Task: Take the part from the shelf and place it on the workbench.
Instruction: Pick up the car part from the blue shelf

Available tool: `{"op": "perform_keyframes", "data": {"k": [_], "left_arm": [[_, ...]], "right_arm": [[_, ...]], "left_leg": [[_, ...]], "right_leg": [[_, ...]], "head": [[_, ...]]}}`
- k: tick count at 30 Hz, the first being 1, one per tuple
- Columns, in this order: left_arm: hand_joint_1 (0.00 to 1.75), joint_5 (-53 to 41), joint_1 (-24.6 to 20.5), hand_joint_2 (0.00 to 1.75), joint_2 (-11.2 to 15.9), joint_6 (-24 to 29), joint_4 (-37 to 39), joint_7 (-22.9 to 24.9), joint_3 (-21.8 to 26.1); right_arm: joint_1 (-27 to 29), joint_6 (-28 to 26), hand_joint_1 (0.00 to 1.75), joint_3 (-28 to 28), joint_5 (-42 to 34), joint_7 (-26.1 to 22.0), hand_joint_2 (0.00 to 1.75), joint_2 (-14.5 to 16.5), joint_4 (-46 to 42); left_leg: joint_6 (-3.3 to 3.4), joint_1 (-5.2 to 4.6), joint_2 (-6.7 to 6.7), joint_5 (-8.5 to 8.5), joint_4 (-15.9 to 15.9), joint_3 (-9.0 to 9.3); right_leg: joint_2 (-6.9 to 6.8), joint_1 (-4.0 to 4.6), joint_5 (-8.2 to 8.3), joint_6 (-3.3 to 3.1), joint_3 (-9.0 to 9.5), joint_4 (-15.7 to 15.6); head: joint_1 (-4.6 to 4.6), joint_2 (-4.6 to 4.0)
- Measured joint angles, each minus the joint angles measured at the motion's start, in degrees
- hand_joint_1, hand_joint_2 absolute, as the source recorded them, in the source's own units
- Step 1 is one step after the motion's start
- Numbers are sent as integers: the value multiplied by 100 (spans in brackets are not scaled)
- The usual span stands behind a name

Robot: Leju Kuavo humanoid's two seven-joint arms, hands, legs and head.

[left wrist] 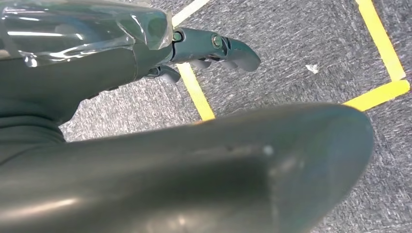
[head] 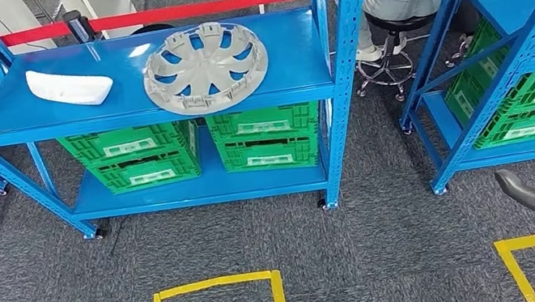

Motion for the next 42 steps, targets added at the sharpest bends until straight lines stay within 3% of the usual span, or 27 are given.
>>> {"op": "perform_keyframes", "data": {"k": [2,4,7,8,9,10,12,14,16,19,20,22,23,24,25,26,28,30,32,34,35,37,39,40,42], "left_arm": [[0,1,34,0,-12,13,-21,1,1],[0,2,57,0,-36,33,-46,1,5],[0,4,70,0,-75,66,-72,1,12],[0,4,78,0,-86,72,-75,1,13],[0,4,87,0,-94,72,-76,1,13],[0,3,92,0,-98,72,-78,1,13],[0,-1,94,0,-103,72,-91,1,13],[0,-12,92,0,-102,72,-110,1,14],[0,-21,95,0,-98,71,-120,1,14],[0,-20,113,0,-68,68,-125,-4,18],[0,-18,121,0,-59,66,-127,-7,19],[0,-7,139,0,-55,58,-129,-13,19],[0,3,151,0,-51,50,-129,-17,19],[0,12,162,0,-47,41,-129,-25,19],[0,21,171,0,-44,31,-129,-36,19],[0,29,176,0,-42,23,-130,-48,19],[0,46,175,0,-40,3,-131,-70,19],[0,72,176,0,-40,-21,-133,-87,19],[0,91,184,0,-37,-41,-134,-109,18],[0,99,192,0,-32,-56,-138,-142,17],[0,107,190,0,-30,-62,-140,-157,17],[0,123,192,0,-28,-86,-147,-178,15],[0,132,201,0,-29,-107,-151,-180,10],[0,133,205,0,-30,-113,-153,-180,6],[0,140,208,0,-31,-118,-163,-181,-2]], "right_arm": [[1,15,0,-1,-8,-3,175,-24,3],[-8,40,0,-1,-37,-14,175,-82,13],[-18,73,0,5,-80,-25,175,-167,55],[-15,80,0,11,-90,-28,175,-185,75],[-12,84,0,18,-99,-33,175,-200,93],[-12,85,0,26,-114,-39,175,-215,108],[-12,81,0,38,-145,-50,175,-238,122],[-7,74,0,43,-163,-56,175,-250,123],[-2,70,0,50,-166,-59,175,-254,123],[-12,70,0,67,-167,-60,175,-253,126],[-16,70,0,73,-167,-61,175,-253,127],[-19,70,0,84,-171,-63,175,-253,132],[-19,72,0,90,-175,-64,175,-253,138],[-19,74,0,95,-180,-66,175,-253,145],[-19,76,0,101,-187,-70,175,-253,154],[-21,79,0,107,-194,-75,175,-254,160],[-28,85,0,115,-204,-87,175,-265,167],[-38,93,0,121,-211,-95,175,-286,170],[-44,105,0,127,-226,-99,175,-305,173],[-50,113,0,131,-245,-103,175,-325,180],[-56,114,0,131,-251,-104,175,-339,184],[-60,114,0,130,-258,-107,175,-357,193],[-45,113,0,130,-258,-106,175,-361,204],[-38,112,0,130,-258,-106,175,-361,207],[-33,111,0,128,-258,-106,175,-361,208]], "left_leg": [[72,-14,-6,48,-67,48],[154,-19,-4,138,-220,157],[233,-79,-6,175,-301,211],[247,-106,-12,167,-297,209],[259,-131,-19,159,-291,210],[267,-152,-28,151,-282,213],[266,-181,-50,127,-242,213],[240,-215,-71,76,-169,193],[211,-233,-79,43,-125,175],[128,-215,-73,-101,61,91],[74,-187,-68,-260,316,-26],[-42,-88,-50,-656,1117,-400],[-88,-34,-38,-778,1467,-569],[-125,12,-26,-792,1632,-655],[-154,51,-13,-682,1537,-617],[-176,83,-4,-490,1226,-469],[-194,113,3,-115,364,-38],[-163,95,-6,-11,-69,176],[-83,63,-19,-25,-100,188],[27,59,-21,20,-166,236],[78,57,-20,47,-204,262],[135,22,-19,64,-221,260],[163,-33,-22,57,-214,255],[172,-57,-26,53,-207,256],[174,-89,-38,32,-171,260]], "right_leg": [[-2,5,-15,76,12,-29],[-16,16,-131,84,-69,160],[-24,32,-572,-7,-636,1240],[-24,37,-651,-7,-811,1541],[-25,44,-640,14,-893,1645],[-25,55,-532,47,-852,1502],[-27,85,-183,83,-495,697],[-22,119,56,23,-195,80],[-18,139,119,-56,-134,-32],[-26,49,150,-123,-107,-61],[-28,17,156,-139,-100,-69],[-32,10,153,-148,-103,-67],[-32,5,152,-146,-105,-66],[-31,-1,150,-143,-104,-65],[-30,-11,146,-135,-98,-64],[-28,-24,141,-126,-87,-64],[-24,-33,123,-77,-65,-64],[-21,-24,117,5,-64,-66],[-22,-33,125,97,-62,-90],[-33,-48,50,127,-117,19],[-37,-44,-62,105,-221,234],[-39,-17,-397,27,-609,1014],[-38,8,-582,14,-942,1649],[-38,18,-539,34,-959,1655],[-39,34,-230,83,-640,974]], "head": [[-2,1],[14,0],[32,0],[33,0],[33,0],[32,0],[34,0],[29,0],[25,0],[7,0],[-11,0],[-44,0],[-43,0],[-43,-1],[-43,-1],[-43,-1],[-45,-1],[-42,-2],[-39,-1],[-29,0],[-22,0],[-11,0],[-12,-1],[-13,-1],[-13,-2]]}}
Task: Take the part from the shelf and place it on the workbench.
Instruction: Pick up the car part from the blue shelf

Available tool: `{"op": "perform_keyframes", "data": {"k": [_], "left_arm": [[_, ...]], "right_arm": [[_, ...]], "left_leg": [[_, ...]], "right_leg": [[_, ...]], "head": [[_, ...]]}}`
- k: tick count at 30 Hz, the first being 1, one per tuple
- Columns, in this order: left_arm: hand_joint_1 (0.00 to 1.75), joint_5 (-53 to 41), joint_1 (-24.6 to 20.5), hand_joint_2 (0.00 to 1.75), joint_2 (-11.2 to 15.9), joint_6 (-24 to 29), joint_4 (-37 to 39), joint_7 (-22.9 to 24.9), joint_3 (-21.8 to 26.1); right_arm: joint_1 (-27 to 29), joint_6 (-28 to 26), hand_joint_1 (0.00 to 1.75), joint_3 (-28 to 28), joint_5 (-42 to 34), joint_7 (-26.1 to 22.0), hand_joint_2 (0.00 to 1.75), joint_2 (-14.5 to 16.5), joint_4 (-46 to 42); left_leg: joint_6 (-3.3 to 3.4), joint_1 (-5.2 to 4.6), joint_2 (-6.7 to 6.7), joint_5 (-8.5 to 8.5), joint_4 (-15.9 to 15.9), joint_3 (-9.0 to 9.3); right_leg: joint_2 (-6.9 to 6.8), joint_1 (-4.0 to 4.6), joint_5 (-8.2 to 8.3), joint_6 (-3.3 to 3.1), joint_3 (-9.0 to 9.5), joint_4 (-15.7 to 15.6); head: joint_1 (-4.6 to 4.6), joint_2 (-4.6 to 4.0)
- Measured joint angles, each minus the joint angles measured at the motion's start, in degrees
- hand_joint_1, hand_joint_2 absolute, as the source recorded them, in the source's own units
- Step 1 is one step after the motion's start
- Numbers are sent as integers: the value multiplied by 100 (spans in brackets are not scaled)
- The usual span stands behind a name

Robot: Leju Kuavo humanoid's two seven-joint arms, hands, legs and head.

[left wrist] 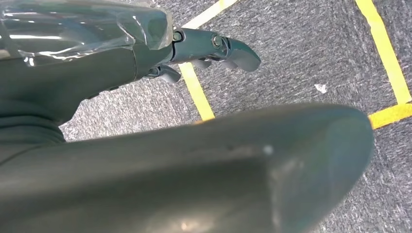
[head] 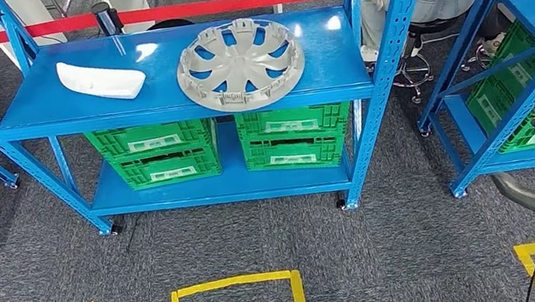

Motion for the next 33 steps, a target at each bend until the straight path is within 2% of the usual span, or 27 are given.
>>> {"op": "perform_keyframes", "data": {"k": [2,3,4,7,9,11,12,13,14,16,18,20,22,23,24,26,27,28,29,31,32,33], "left_arm": [[0,14,-1,0,2,0,-11,-1,-7],[0,25,-1,0,4,2,-15,-1,-10],[0,38,1,0,7,5,-18,-1,-13],[0,65,9,0,26,19,-29,-1,-19],[0,72,13,0,39,29,-45,-1,-22],[0,85,22,0,40,49,-55,-1,-24],[0,96,30,0,42,58,-56,0,-24],[0,105,36,0,43,66,-56,1,-25],[0,114,40,0,45,72,-57,1,-26],[0,120,38,0,54,76,-63,1,-28],[0,120,34,0,69,79,-75,1,-36],[0,120,36,0,82,79,-85,1,-49],[0,120,40,0,91,81,-96,1,-71],[0,120,37,0,94,84,-102,1,-82],[0,120,34,0,95,85,-108,1,-91],[0,120,31,0,89,85,-116,1,-102],[0,120,33,0,87,84,-118,1,-106],[0,120,35,0,85,84,-118,1,-109],[0,120,35,0,85,83,-118,1,-110],[0,120,31,0,86,83,-124,1,-110],[0,120,27,0,87,84,-129,2,-110],[0,120,26,0,90,84,-134,2,-110]], "right_arm": [[1,0,0,-1,0,-1,175,2,-1],[2,0,0,-1,1,-1,175,3,-1],[2,0,0,-1,1,-1,175,4,-2],[-9,0,0,1,2,-1,175,13,-2],[-22,3,0,3,2,-2,175,27,-2],[-27,8,0,8,2,-2,175,44,-2],[-28,9,0,13,2,-2,175,54,-2],[-29,9,0,16,2,-2,175,64,-2],[-30,8,0,19,3,-2,175,73,-2],[-36,4,0,20,4,-2,175,80,-5],[-39,-4,0,15,4,-2,175,83,-11],[-33,-13,0,11,5,1,175,88,-24],[-27,-20,0,4,7,4,175,93,-55],[-27,-24,0,-1,7,5,175,93,-71],[-26,-28,0,-7,7,5,175,93,-82],[-10,-35,0,-13,8,8,175,93,-87],[4,-37,0,-14,9,10,175,93,-87],[18,-37,0,-14,10,11,175,94,-87],[27,-37,0,-14,10,12,175,94,-87],[30,-37,0,-16,11,12,175,93,-88],[30,-37,0,-17,11,14,175,93,-89],[32,-38,0,-19,11,15,175,93,-93]], "left_leg": [[-33,-37,-12,-47,72,-19],[-52,-50,-15,-67,101,-33],[-70,-59,-16,-77,118,-45],[-134,-37,-4,-146,205,-86],[-216,-4,9,-423,622,-273],[-283,48,15,-797,1406,-642],[-302,70,17,-888,1708,-788],[-309,86,18,-864,1805,-838],[-304,94,19,-732,1662,-772],[-250,88,18,-334,873,-383],[-177,56,28,-125,251,-76],[-126,25,36,-117,136,-40],[-53,40,37,-54,44,-15],[-12,51,40,-15,-11,6],[18,59,42,17,-58,24],[41,41,44,33,-73,18],[42,31,43,33,-71,12],[42,23,42,33,-67,10],[39,20,39,31,-58,10],[13,20,33,9,-12,8],[-15,9,28,-16,27,-4],[-42,-3,25,-40,61,-16]], "right_leg": [[2,29,262,-34,353,-716],[4,43,318,-72,432,-879],[7,58,334,-115,442,-907],[10,28,370,-192,443,-928],[8,2,379,-229,444,-935],[5,5,379,-241,436,-933],[5,7,379,-241,435,-932],[5,9,378,-240,437,-932],[7,10,378,-238,443,-932],[12,10,377,-234,460,-934],[14,31,382,-204,456,-938],[12,44,400,-148,442,-956],[7,42,386,-98,417,-939],[6,45,318,-95,361,-830],[5,48,191,-109,245,-589],[6,47,-150,-145,-126,198],[6,47,-266,-137,-291,544],[5,46,-296,-109,-365,703],[5,44,-225,-64,-310,603],[0,33,78,26,99,-187],[3,35,205,29,300,-577],[5,39,283,0,437,-834]], "head": [[-3,1],[-5,2],[-9,2],[-18,1],[-37,2],[-50,2],[-50,2],[-51,2],[-52,2],[-52,2],[-50,1],[-50,2],[-45,2],[-42,2],[-36,1],[-32,1],[-30,0],[-31,0],[-31,0],[-28,2],[-26,2],[-29,2]]}}
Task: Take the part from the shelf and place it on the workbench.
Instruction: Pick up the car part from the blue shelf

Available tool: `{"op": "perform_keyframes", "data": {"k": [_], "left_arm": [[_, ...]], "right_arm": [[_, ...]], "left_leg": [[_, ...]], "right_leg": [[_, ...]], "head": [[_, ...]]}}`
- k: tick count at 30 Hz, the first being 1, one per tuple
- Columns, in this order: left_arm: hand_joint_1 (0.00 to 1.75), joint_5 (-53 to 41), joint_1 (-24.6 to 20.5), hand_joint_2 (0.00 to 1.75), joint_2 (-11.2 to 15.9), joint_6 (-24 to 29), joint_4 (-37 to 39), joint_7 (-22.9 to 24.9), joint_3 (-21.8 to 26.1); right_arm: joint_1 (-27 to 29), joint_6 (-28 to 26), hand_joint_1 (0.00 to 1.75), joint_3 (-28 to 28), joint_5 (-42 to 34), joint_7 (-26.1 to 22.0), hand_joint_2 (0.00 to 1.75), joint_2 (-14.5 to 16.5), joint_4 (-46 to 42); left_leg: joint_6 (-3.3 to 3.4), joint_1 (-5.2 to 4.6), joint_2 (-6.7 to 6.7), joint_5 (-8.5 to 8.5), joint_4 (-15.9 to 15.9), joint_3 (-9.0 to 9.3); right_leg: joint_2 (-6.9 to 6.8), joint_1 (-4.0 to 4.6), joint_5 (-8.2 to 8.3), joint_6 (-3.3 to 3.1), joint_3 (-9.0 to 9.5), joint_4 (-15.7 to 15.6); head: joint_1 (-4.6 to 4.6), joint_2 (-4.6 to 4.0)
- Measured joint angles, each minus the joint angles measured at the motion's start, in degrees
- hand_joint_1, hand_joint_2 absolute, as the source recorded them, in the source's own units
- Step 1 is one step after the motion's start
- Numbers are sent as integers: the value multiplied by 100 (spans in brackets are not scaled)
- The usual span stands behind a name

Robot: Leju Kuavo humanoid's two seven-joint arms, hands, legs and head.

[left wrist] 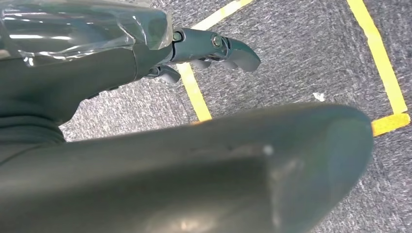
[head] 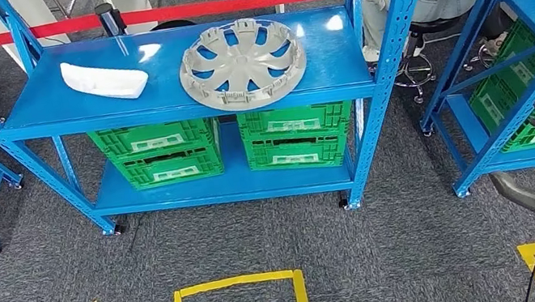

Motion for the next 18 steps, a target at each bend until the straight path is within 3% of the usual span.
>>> {"op": "perform_keyframes", "data": {"k": [2,5,7,9,10,11,12,13,15,16,18], "left_arm": [[0,0,0,0,5,1,-6,1,0],[0,0,1,0,25,1,-11,1,-2],[0,0,1,0,31,1,-15,1,-4],[0,0,6,0,33,1,-16,1,-5],[0,0,9,0,34,1,-16,1,-7],[0,0,10,0,34,1,-16,1,-8],[0,0,9,0,35,1,-16,1,-9],[0,0,7,0,37,1,-16,1,-9],[0,0,-2,0,49,1,-17,1,-12],[0,1,-6,0,56,2,-17,1,-14],[0,8,-9,0,60,3,-17,1,-19]], "right_arm": [[6,-2,0,-1,2,1,175,2,-8],[9,-4,0,-1,4,-1,175,4,-21],[7,-4,0,5,4,-1,175,10,-33],[7,-4,0,13,4,-1,175,20,-36],[7,-4,0,15,4,-1,175,25,-36],[6,-4,0,17,4,-1,175,30,-36],[4,-4,0,19,4,-1,175,34,-36],[0,-4,0,19,4,-1,175,36,-37],[-13,-4,0,19,4,-1,175,37,-39],[-21,-4,0,20,4,-1,175,40,-39],[-33,-2,0,27,5,2,175,43,-37]], "left_leg": [[-48,-14,0,-21,35,-20],[-123,15,8,-119,162,-72],[-201,50,10,-447,694,-309],[-257,90,13,-786,1454,-668],[-264,99,14,-829,1666,-774],[-256,102,14,-753,1653,-773],[-231,98,14,-582,1416,-662],[-183,86,13,-360,1010,-462],[-69,43,25,-95,285,-104],[-25,16,34,-55,101,-17],[15,-22,46,-56,31,-7]], "right_leg": [[9,29,35,-105,57,-104],[13,-7,66,-207,63,-119],[12,-21,72,-239,64,-125],[10,-11,71,-247,58,-124],[10,-2,70,-249,57,-123],[12,7,70,-249,60,-123],[15,18,69,-249,66,-123],[20,30,68,-247,75,-125],[24,45,67,-236,79,-128],[23,46,70,-224,72,-130],[13,37,84,-181,63,-151]], "head": [[-3,0],[-10,-1],[-23,-1],[-28,-1],[-28,-1],[-29,-1],[-29,-1],[-29,-1],[-15,-1],[-11,-2],[-9,-2]]}}
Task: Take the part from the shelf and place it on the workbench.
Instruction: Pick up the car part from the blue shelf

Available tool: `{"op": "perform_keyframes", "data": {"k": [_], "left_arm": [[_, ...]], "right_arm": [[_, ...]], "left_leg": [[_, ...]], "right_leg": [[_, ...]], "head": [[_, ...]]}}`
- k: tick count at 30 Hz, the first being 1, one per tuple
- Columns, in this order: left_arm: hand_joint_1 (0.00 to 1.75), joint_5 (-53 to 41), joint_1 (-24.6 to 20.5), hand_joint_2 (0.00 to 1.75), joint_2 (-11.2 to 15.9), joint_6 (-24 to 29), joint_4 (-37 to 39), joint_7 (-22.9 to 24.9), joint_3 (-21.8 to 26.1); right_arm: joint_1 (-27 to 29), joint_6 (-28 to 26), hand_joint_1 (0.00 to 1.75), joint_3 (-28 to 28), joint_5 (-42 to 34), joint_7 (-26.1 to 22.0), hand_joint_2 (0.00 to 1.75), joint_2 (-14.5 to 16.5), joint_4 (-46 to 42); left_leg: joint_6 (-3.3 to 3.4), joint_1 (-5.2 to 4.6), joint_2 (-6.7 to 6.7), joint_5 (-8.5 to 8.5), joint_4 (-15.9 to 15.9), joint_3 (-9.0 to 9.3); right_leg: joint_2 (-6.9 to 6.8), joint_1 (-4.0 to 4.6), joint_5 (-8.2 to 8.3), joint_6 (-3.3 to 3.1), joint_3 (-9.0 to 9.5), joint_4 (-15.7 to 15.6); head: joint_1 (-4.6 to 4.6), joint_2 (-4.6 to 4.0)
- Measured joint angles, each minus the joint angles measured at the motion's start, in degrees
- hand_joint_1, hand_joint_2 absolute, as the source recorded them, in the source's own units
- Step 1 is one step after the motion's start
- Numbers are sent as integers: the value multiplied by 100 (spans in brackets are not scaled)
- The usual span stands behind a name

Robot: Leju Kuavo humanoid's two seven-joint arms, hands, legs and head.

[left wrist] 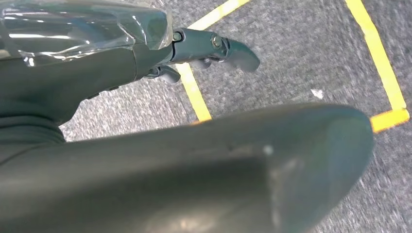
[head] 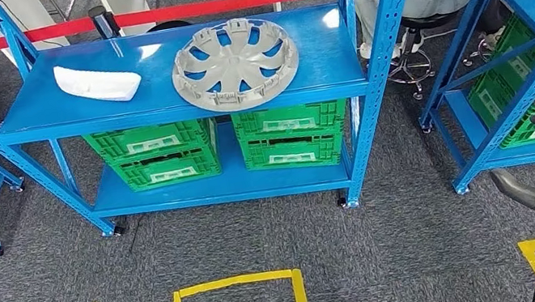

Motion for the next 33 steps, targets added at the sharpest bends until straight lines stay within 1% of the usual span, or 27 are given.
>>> {"op": "perform_keyframes", "data": {"k": [2,3,4,5,6,7,8,9,10,11,12,13,15,17,18,19,21,22,23,24,25,26,27,28,29,31,33], "left_arm": [[0,13,0,0,2,5,1,0,1],[0,22,-5,0,-2,11,1,0,2],[0,31,-11,0,-10,18,1,0,3],[0,38,-18,0,-19,23,1,0,3],[0,45,-21,0,-29,26,1,1,3],[0,49,-21,0,-37,25,2,1,3],[0,51,-21,0,-45,25,3,1,3],[0,54,-21,0,-52,25,4,1,3],[0,57,-23,0,-57,26,5,1,3],[0,59,-25,0,-60,28,5,1,3],[0,61,-28,0,-60,31,5,2,3],[0,62,-29,0,-58,34,6,4,3],[0,67,-28,0,-53,43,7,8,3],[0,71,-27,0,-40,49,7,12,3],[0,71,-29,0,-36,50,7,13,3],[0,71,-30,0,-32,51,7,14,3],[0,71,-28,0,-34,51,8,14,3],[0,71,-26,0,-34,51,10,14,3],[0,71,-24,0,-33,51,11,14,3],[0,71,-24,0,-33,51,13,14,3],[0,71,-25,0,-31,51,14,14,3],[0,71,-25,0,-24,51,14,14,3],[0,71,-26,0,-8,50,14,14,2],[0,71,-30,0,8,51,14,14,2],[0,72,-34,0,18,52,14,15,2],[0,73,-35,0,33,55,15,15,4],[0,74,-26,0,40,57,16,15,5]], "right_arm": [[-4,2,0,3,1,2,175,-14,-4],[-15,1,0,2,0,2,175,-26,-5],[-21,0,0,1,-1,2,175,-36,-4],[-26,-1,0,1,-2,2,175,-39,1],[-25,-2,0,2,-3,3,175,-41,8],[-20,-2,0,3,-3,4,175,-42,16],[-18,-2,0,4,-4,4,175,-42,22],[-20,-2,0,5,-4,4,175,-42,26],[-25,-2,0,5,-5,4,175,-43,27],[-34,-2,0,6,-5,4,175,-43,29],[-41,-2,0,10,-5,7,175,-44,32],[-48,-3,0,14,-5,10,175,-45,36],[-56,-4,0,27,-6,15,175,-46,42],[-65,-5,0,38,-8,15,175,-48,44],[-69,-5,0,42,-8,15,175,-50,44],[-73,-6,0,45,-8,15,175,-51,44],[-75,-6,0,54,-8,15,175,-52,45],[-75,-5,0,57,-8,15,175,-52,47],[-75,-5,0,61,-8,15,175,-52,50],[-75,-6,0,64,-8,15,175,-52,54],[-76,-6,0,67,-8,15,175,-53,56],[-78,-6,0,70,-8,15,175,-53,58],[-82,-6,0,74,-8,15,175,-50,59],[-85,-6,0,76,-8,15,175,-50,61],[-87,-6,0,80,-8,15,175,-51,63],[-79,-5,0,92,-8,14,175,-54,69],[-78,-4,0,100,-8,13,175,-58,74]], "left_leg": [[40,28,2,76,-138,66],[65,46,4,120,-214,101],[81,62,7,154,-271,130],[94,56,5,164,-285,131],[96,51,5,165,-281,122],[92,49,2,162,-273,116],[84,49,-2,156,-261,111],[67,55,-8,144,-239,109],[40,63,-15,123,-204,106],[4,63,-23,93,-157,97],[-35,55,-28,57,-99,82],[-67,43,-31,28,-52,61],[-106,30,-30,5,-5,32],[-145,53,-29,-42,55,7],[-176,67,-29,-140,202,-57],[-210,83,-29,-290,460,-178],[-258,108,-28,-626,1221,-568],[-263,117,-28,-702,1528,-744],[-253,120,-28,-685,1675,-846],[-224,117,-28,-562,1597,-838],[-172,104,-29,-367,1323,-727],[-83,73,-30,-158,930,-548],[27,36,-13,-20,553,-366],[120,-11,12,48,274,-230],[196,-52,35,58,94,-144],[257,-87,56,40,-97,-53],[284,-65,41,72,-278,124]], "right_leg": [[-13,5,-43,31,-33,55],[-14,13,-134,26,-116,226],[-16,14,-274,10,-259,521],[-14,10,-443,-2,-452,912],[-14,1,-588,3,-647,1307],[-15,-11,-663,31,-776,1565],[-15,-24,-650,79,-804,1620],[-17,-39,-537,145,-698,1412],[-19,-59,-369,213,-489,1013],[-21,-70,-231,245,-275,610],[-18,-79,-127,242,-102,280],[-14,-79,-82,203,-12,109],[-3,-61,-72,99,0,72],[0,-72,-65,36,1,76],[0,-84,-63,9,7,71],[1,-93,-64,-17,12,67],[1,-77,-78,-59,9,68],[2,-64,-87,-75,10,68],[5,-50,-98,-87,17,68],[9,-32,-110,-94,31,67],[15,-8,-122,-98,52,64],[20,1,-135,-99,75,57],[24,28,-150,-89,97,47],[24,22,-162,-74,113,29],[21,8,-158,-47,135,3],[-1,-16,-70,63,169,18],[-16,-16,-47,130,180,112]], "head": [[6,1],[11,1],[20,2],[27,1],[30,1],[31,1],[31,1],[31,2],[32,2],[32,1],[32,1],[28,1],[21,1],[17,1],[15,1],[11,1],[6,0],[5,0],[5,1],[4,1],[5,1],[6,2],[22,2],[31,2],[40,2],[42,2],[56,1]]}}
